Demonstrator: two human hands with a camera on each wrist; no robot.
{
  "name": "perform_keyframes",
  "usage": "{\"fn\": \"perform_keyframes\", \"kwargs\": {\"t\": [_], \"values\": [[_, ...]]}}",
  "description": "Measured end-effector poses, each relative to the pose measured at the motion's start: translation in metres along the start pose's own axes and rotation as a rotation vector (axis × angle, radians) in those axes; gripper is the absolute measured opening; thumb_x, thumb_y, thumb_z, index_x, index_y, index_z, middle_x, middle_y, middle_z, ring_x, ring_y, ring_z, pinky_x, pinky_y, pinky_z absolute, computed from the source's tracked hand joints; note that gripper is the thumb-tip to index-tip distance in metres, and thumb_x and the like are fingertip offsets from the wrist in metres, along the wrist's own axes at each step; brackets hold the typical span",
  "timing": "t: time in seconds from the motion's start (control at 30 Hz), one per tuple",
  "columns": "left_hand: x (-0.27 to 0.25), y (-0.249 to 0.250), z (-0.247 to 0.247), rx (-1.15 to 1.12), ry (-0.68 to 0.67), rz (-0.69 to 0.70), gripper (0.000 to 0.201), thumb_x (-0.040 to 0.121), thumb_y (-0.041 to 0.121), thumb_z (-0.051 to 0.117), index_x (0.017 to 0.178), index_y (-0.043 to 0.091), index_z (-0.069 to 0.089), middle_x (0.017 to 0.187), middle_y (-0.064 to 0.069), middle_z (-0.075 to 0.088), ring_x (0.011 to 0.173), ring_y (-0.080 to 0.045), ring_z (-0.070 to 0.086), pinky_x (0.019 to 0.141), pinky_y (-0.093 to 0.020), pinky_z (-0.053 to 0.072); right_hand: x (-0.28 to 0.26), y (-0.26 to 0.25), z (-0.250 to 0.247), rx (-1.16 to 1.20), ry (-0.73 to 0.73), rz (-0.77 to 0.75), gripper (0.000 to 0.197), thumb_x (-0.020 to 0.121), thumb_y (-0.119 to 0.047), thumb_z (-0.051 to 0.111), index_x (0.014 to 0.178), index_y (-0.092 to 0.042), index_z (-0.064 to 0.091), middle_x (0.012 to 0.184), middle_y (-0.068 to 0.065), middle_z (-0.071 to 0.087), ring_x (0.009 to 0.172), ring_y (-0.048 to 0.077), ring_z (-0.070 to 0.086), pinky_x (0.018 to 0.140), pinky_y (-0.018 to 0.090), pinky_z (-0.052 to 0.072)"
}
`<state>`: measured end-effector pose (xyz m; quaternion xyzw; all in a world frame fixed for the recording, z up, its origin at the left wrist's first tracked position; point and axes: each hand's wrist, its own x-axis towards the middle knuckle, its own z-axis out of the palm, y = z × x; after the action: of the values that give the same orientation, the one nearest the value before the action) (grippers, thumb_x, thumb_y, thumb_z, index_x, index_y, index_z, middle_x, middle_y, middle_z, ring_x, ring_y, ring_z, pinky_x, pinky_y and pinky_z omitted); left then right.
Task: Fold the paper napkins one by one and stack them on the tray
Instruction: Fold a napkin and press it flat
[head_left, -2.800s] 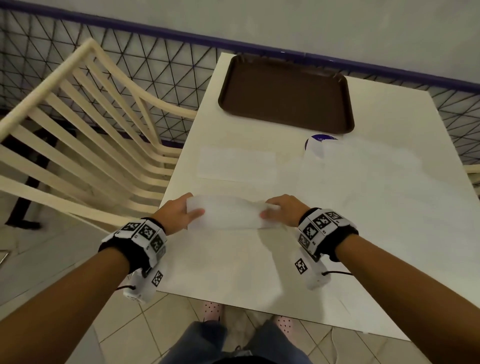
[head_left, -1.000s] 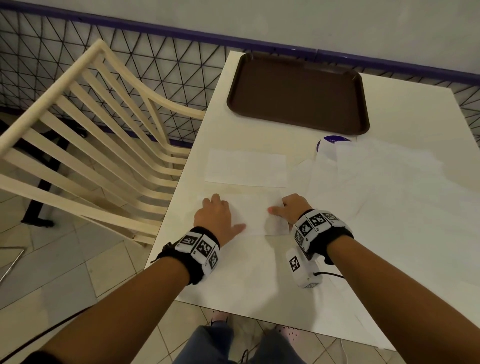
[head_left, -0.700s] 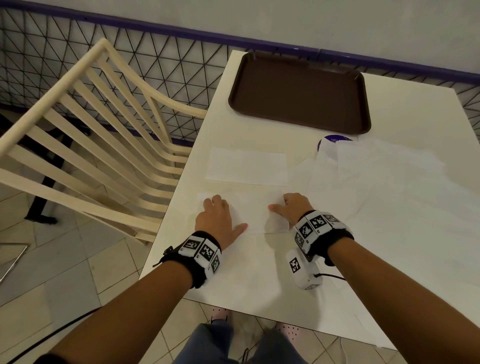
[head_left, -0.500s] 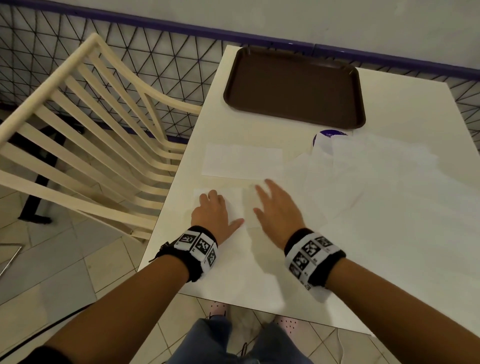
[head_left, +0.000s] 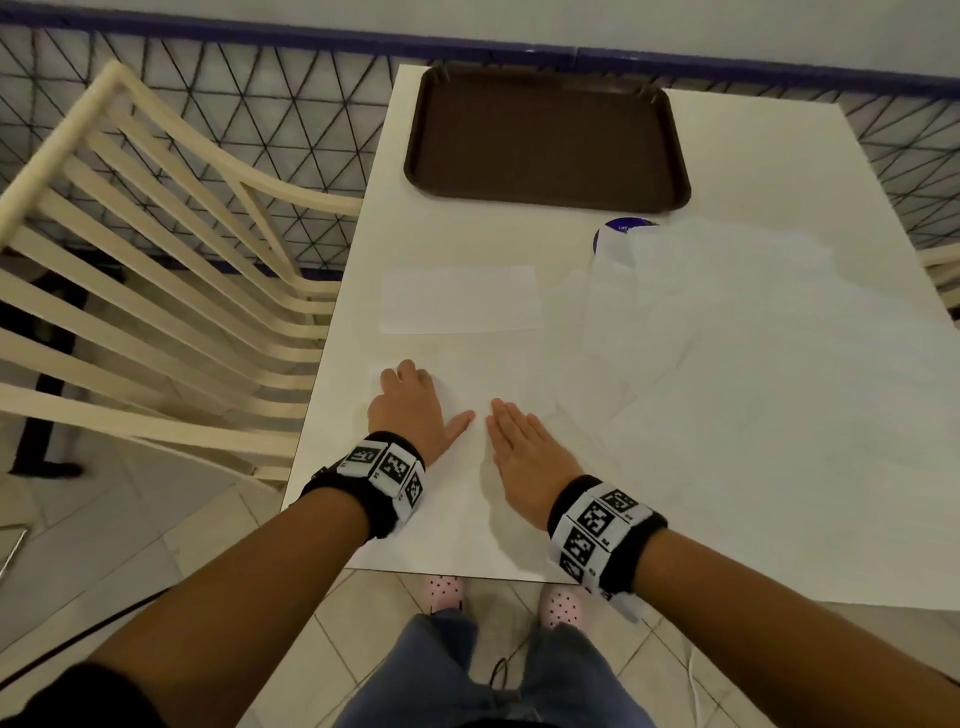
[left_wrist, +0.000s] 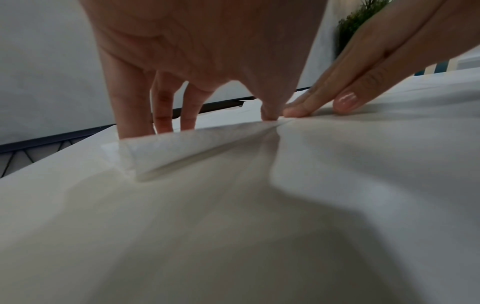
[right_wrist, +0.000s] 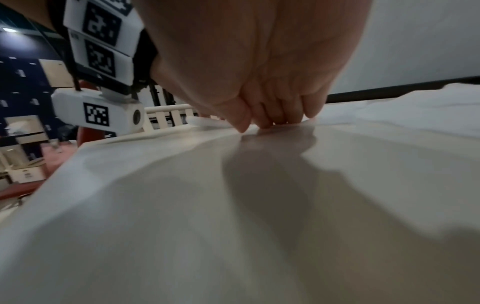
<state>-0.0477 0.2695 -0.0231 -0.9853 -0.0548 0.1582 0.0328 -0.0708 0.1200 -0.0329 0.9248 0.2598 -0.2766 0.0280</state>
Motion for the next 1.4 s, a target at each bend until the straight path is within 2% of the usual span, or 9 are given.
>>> {"fn": "perform_keyframes", "kwargs": {"t": [0.2,0.33,0.53,0.67,0.83,0.97,1.1,1.2,1.4], "values": [[0.0,0.001,0.005,-0.033,-0.002,-0.043,0.081,0.084,0.07,0.032,0.135,0.007,0.031,0.133,-0.007,0.033,0.12,-0.024,0.037,0.072,-0.03,0.041,-0.014,0.026,-0.001,0.077,-0.033,0.078,0.054,0.1,-0.007,0.018,0.148,0.0,-0.007,0.156,0.014,-0.015,0.147,0.023,-0.009,0.119,0.032,-0.003],[-0.009,0.005,0.002,0.004,0.067,-0.073,0.072,0.089,0.063,0.032,0.14,0.011,0.026,0.138,-0.007,0.034,0.121,-0.025,0.039,0.092,-0.034,0.04,-0.012,0.027,-0.012,0.09,-0.049,0.057,0.052,0.1,-0.006,0.02,0.148,0.0,0.002,0.158,0.014,-0.007,0.147,0.023,-0.001,0.12,0.032,0.001],[-0.038,0.04,0.017,-0.047,0.169,0.359,0.043,0.084,0.03,0.061,0.123,0.014,0.058,0.118,-0.007,0.06,0.102,-0.023,0.059,0.082,-0.031,0.05,-0.011,0.028,-0.034,-0.032,-0.089,0.029,0.05,0.097,-0.005,0.028,0.145,0.001,0.019,0.156,0.017,0.01,0.144,0.026,0.018,0.119,0.035,0.012],[-0.047,0.042,0.026,-0.025,0.127,0.258,0.044,0.1,0.028,0.028,0.141,0.011,0.032,0.14,-0.005,0.037,0.125,-0.024,0.039,0.099,-0.032,0.038,-0.016,0.026,-0.047,-0.043,-0.102,0.02,0.04,0.096,-0.005,0.031,0.134,-0.001,0.04,0.145,0.013,0.032,0.132,0.029,0.036,0.11,0.035,0.028],[-0.058,0.008,0.032,-0.079,0.144,0.101,0.048,0.086,0.029,0.03,0.091,0.007,0.073,0.089,-0.004,0.067,0.068,-0.022,0.064,0.048,-0.027,0.051,-0.017,0.027,-0.05,-0.091,-0.101,-0.007,0.036,0.096,-0.003,0.03,0.129,0.0,0.045,0.137,0.015,0.04,0.125,0.032,0.043,0.105,0.036,0.033],[-0.065,-0.026,0.04,-0.091,0.232,0.03,0.038,0.079,0.027,0.042,0.074,0.007,0.074,0.074,-0.007,0.067,0.055,-0.025,0.063,0.041,-0.027,0.048,-0.012,0.029,-0.05,-0.125,-0.078,-0.035,0.033,0.096,-0.004,0.031,0.123,0.0,0.05,0.13,0.016,0.048,0.12,0.032,0.048,0.105,0.035,0.034],[-0.064,-0.032,0.022,-0.195,0.213,0.026,0.03,0.079,0.018,0.068,0.105,0.003,0.068,0.108,-0.016,0.064,0.095,-0.033,0.064,0.076,-0.039,0.052,-0.005,0.03,-0.055,-0.17,0.009,-0.066,0.031,0.098,-0.009,0.032,0.12,-0.002,0.053,0.126,0.014,0.055,0.118,0.029,0.051,0.101,0.032,0.035],[-0.044,-0.025,0.013,-0.123,0.035,0.152,0.057,0.093,0.026,0.049,0.145,0.012,0.028,0.153,-0.002,0.022,0.142,-0.019,0.021,0.113,-0.031,0.023,-0.001,0.03,-0.059,-0.168,0.035,-0.081,0.033,0.1,-0.016,0.032,0.121,-0.002,0.054,0.126,0.014,0.054,0.117,0.029,0.051,0.098,0.032,0.037],[-0.016,-0.013,0.0,0.038,-0.129,0.247,0.062,0.094,0.03,0.044,0.148,0.02,0.016,0.15,-0.003,0.017,0.135,-0.023,0.025,0.093,-0.032,0.043,0.007,0.031,-0.06,-0.136,0.031,-0.067,0.038,0.098,-0.03,0.039,0.121,-0.002,0.052,0.124,0.015,0.054,0.115,0.031,0.05,0.094,0.034,0.039]]}}
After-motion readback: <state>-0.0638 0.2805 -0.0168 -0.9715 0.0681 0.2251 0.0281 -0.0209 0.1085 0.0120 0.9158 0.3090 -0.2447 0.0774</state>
